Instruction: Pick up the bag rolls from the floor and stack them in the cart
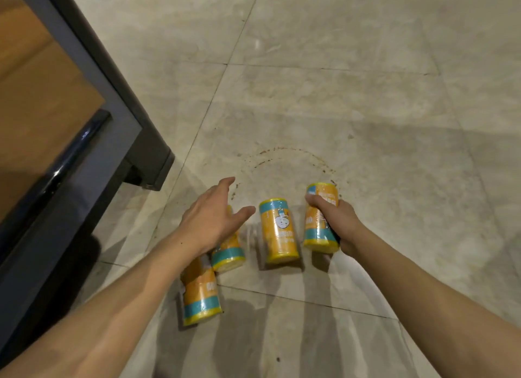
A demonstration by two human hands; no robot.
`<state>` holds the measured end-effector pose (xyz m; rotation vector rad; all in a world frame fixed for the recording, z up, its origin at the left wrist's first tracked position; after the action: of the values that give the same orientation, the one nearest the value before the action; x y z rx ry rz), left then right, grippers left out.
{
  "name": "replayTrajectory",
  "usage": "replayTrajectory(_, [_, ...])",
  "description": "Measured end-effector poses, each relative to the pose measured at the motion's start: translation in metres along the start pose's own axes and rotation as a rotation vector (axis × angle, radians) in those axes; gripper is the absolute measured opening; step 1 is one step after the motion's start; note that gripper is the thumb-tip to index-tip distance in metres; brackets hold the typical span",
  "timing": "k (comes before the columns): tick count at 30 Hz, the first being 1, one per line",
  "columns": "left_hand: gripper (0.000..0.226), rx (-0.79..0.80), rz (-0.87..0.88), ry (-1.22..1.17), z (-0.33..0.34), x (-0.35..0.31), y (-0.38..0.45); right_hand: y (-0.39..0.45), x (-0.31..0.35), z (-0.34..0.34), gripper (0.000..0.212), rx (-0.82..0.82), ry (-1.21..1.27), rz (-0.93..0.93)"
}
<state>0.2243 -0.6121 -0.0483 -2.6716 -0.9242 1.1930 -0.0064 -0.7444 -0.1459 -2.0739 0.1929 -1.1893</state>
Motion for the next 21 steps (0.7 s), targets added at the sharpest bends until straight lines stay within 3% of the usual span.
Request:
replayTrajectory(3, [0.082,0.059,-0.033,-0.105,0.036,-0.011,0.004,-0.019,0.015,-0.016,0.055,0.063,0.090,-0.065])
replayTrajectory(7, [0.069,0.049,-0.260,-0.224,0.080,-0.007,0.013,-0.043,0.029,-0.043,0.042,0.149,0.126,-0.108])
replayTrajectory(16, [0.097,-0.086,-0.502,-0.433,0.137,0.011,0.018,-0.079,0.020,-0.089,0.055,0.254,0.474,0.009])
replayTrajectory(21, [0.094,0.018,-0.518,-0.671,0.147,0.014,0.026,-0.080,0.014,-0.095,0.061,0.255,0.536,0.021])
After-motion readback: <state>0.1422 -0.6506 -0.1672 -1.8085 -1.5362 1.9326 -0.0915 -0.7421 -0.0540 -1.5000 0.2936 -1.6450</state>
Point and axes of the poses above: each hand's wrist, its own y-axis towards the middle knuckle, its own z-axis out of the palm, x = y × z, the point moved 8 cm from there along y, towards the middle knuckle, and after that the axes turned 15 degrees about -y, right-handed, at the moved point
